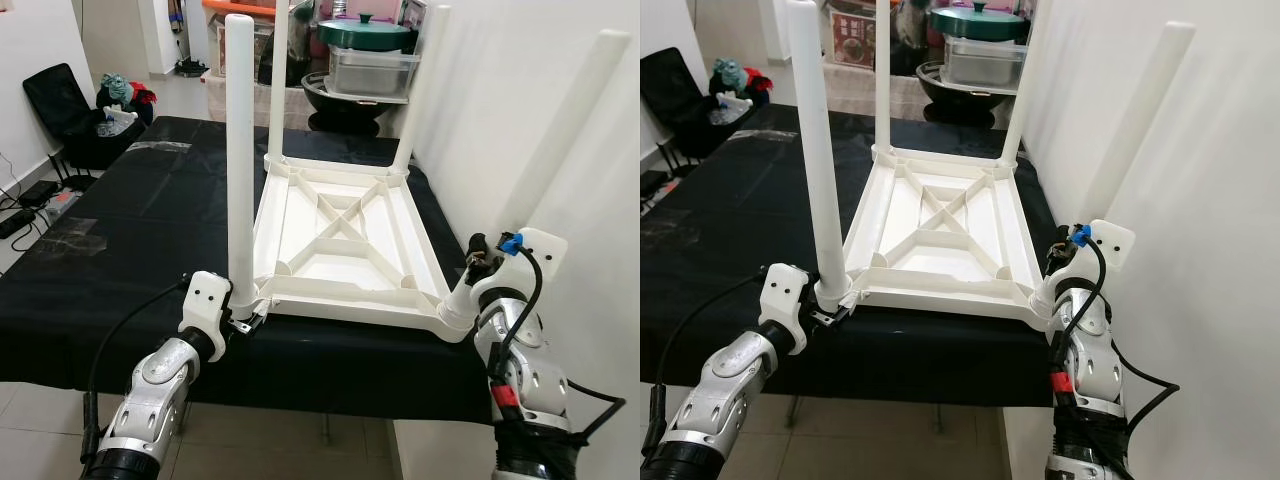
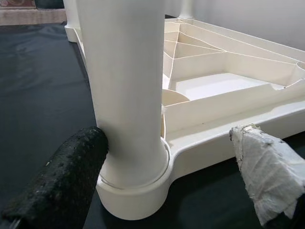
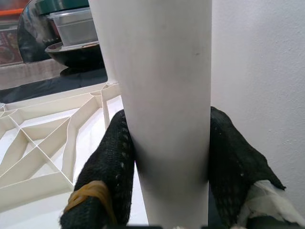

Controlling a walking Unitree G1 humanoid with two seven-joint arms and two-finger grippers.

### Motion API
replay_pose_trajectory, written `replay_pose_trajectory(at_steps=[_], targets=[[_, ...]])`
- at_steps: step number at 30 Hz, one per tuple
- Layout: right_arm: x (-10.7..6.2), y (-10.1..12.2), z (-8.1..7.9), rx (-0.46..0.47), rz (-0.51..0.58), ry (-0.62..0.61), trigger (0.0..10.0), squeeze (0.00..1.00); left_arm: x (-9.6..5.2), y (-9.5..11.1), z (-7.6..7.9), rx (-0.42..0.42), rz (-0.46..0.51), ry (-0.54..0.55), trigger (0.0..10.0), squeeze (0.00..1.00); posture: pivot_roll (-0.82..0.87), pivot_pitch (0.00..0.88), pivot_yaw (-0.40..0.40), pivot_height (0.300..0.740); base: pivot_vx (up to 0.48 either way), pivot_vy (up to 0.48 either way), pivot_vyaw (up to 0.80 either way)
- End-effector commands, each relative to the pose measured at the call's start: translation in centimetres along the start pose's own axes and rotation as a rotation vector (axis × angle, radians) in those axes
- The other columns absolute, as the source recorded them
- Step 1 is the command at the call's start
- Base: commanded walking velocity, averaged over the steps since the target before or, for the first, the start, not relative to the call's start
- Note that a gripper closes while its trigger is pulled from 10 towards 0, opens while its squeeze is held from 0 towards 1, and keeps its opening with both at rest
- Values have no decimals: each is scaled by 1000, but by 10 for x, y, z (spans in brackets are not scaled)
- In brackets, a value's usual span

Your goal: Building children table

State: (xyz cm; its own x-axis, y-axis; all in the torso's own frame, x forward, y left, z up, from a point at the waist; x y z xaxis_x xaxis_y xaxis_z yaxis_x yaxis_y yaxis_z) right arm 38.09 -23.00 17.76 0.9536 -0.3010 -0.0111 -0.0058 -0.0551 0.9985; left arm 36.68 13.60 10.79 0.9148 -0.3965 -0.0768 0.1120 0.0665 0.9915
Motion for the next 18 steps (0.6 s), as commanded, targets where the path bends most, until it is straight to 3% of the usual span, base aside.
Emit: replay_pose_trajectory(at_steps=[1, 2, 6, 12, 15, 18], targets=[[-6, -34, -19, 10, -128, 89, 10000, 0, 8, 12, -2, 18, 38, 15, 10000, 0, 48, 0, -92, 740, 0, 0, 0], [-7, -33, -21, 15, -121, 100, 10000, 0, 10, 20, -13, 26, 62, 67, 10000, 0, 46, 0, -89, 740, 0, 0, 0], [-8, -31, -23, 22, -107, 122, 10000, 0, 13, 41, -31, 32, 123, 136, 10000, 0, 42, 0, -85, 740, 0, 0, 0], [-9, -32, -26, 25, -109, 132, 10000, 0, 22, 54, -27, 48, 142, 103, 10000, 0, 39, 0, -76, 740, 0, 0, 0], [-9, -32, -27, 28, -109, 135, 10000, 0, 26, 51, -27, 45, 118, 89, 10000, 0, 38, 0, -74, 740, 0, 0, 0], [-9, -30, -27, 35, -103, 139, 10000, 0, 31, 33, -30, 38, 53, 106, 10000, 0, 28, 0, -65, 740, 0, 0, 0]])
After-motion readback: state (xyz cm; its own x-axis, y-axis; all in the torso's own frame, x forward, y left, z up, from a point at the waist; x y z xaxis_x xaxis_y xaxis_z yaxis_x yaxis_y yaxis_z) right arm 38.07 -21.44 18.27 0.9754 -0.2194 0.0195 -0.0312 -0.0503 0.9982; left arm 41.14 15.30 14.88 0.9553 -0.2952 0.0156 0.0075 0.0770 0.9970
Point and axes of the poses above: a point about 5 cm out from each wrist's last joint towards the gripper, its own x axis pointing out of the wrist towards the gripper, its own y axis along the axis of the wrist's last joint, z = x × y, the point moved 6 cm from there along x, pointing out of the wrist towards the gripper, and after that the axes turned 10 degrees about -x, right-handed, at the moved point
